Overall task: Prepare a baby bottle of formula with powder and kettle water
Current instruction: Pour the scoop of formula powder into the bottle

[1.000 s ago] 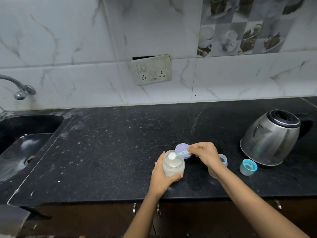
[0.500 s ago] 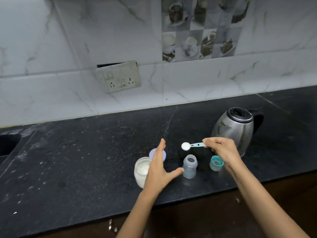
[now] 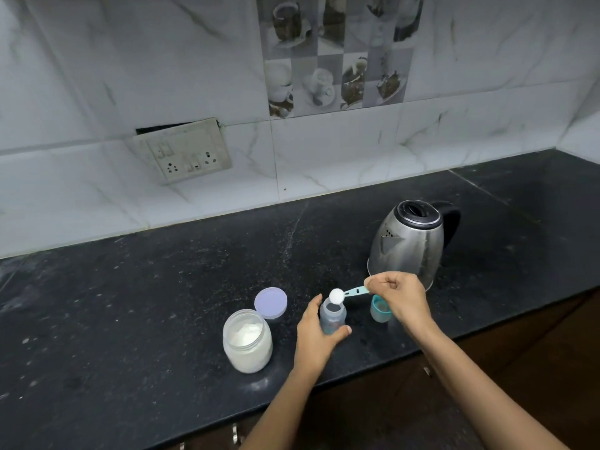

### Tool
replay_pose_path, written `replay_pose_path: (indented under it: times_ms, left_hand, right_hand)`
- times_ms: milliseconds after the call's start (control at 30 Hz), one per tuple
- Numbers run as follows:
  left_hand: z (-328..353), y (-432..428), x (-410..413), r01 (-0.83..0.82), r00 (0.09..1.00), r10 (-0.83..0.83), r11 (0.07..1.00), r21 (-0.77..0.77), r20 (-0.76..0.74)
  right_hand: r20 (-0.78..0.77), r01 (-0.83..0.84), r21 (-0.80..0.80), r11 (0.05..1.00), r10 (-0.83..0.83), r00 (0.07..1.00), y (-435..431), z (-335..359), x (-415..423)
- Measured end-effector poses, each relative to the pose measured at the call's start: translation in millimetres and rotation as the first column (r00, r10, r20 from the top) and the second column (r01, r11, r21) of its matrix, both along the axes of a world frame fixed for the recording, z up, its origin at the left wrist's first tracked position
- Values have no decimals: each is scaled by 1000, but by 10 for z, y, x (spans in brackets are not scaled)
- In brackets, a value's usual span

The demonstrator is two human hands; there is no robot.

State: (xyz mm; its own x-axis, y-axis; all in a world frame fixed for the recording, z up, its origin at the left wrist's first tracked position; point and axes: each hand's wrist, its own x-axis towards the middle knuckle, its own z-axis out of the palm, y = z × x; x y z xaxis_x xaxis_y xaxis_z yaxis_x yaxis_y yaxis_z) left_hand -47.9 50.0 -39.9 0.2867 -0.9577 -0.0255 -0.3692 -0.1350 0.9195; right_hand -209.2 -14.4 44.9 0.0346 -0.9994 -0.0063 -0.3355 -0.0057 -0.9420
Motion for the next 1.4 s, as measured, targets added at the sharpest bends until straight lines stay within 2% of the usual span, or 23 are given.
replay_pose_path:
  times_ms: [267, 367, 400, 433, 500, 533, 567, 600, 667, 700, 800, 900, 967, 1100, 1200, 1267, 1333, 1400]
  left_hand:
    - [-82, -104, 1, -49, 999, 48, 997, -53, -25]
    - [-52, -137, 7, -22, 999, 24, 998, -63, 26]
    - [-37, -147, 8, -6, 999, 9, 998, -65, 49]
    - [-25, -156, 9, 11, 998, -6, 998, -66, 69]
    - [-11, -170, 7, 48, 994, -42, 997, -56, 106]
    - [-7, -170, 1, 61, 991, -54, 997, -50, 122]
    - [-5, -165, 0, 62, 991, -56, 997, -48, 121]
    - [-6, -164, 4, 47, 994, -42, 997, -54, 103]
    - [-16, -168, 28, 11, 999, -7, 998, -66, 51]
    - [-23, -168, 40, 9, 999, -7, 998, -61, 39]
    - [-65, -158, 56, 44, 998, -42, 999, -28, 54]
    - [-114, -132, 49, 42, 999, -41, 998, -44, 36]
    - [-125, -116, 37, 43, 998, -41, 998, -49, 36]
    - [-99, -87, 48, 17, 1000, -17, 998, -52, 9]
    - [-115, -52, 71, -2, 1000, 2, 999, -49, -11]
    - [-125, -35, 78, 3, 1000, -4, 999, -46, -18]
    - [-135, -30, 76, 23, 999, -24, 999, -35, -25]
    - [-137, -7, 77, 35, 999, -36, 999, -25, -11]
  right_hand:
    - [-138, -101, -83, 991, 89, 986, -18, 16, -8]
    - [-312, -196, -202, 960, 126, 942, -62, 30, 3]
    - [-428, -289, -262, 921, 157, 890, -83, 41, 14]
    - [-563, -433, -300, 850, 208, 800, -113, 48, 32]
    - [-819, -749, -221, 625, 298, 491, -166, 49, 83]
    - [-893, -838, -169, 518, 279, 352, -182, 52, 101]
    - [-925, -878, -185, 441, 225, 308, -210, 38, 104]
    - [-914, -876, -267, 401, 183, 362, -239, 28, 96]
    - [-833, -806, -421, 416, 176, 525, -251, 26, 66]
    - [-820, -799, -432, 418, 187, 541, -245, 29, 57]
    - [-857, -841, -324, 432, 242, 455, -240, 33, 44]
    - [-818, -810, -304, 501, 298, 491, -240, 80, 41]
    - [-849, -840, -259, 476, 303, 434, -224, 122, 65]
    - [-756, -735, -355, 577, 286, 589, -224, 215, 56]
    - [-721, -689, -361, 629, 280, 634, -228, 295, 17]
    - [-593, -556, -359, 750, 277, 756, -213, 342, 2]
    - [-347, -385, -317, 867, 272, 898, -189, 374, 25]
    - [-118, -285, -258, 923, 262, 958, -146, 391, 112]
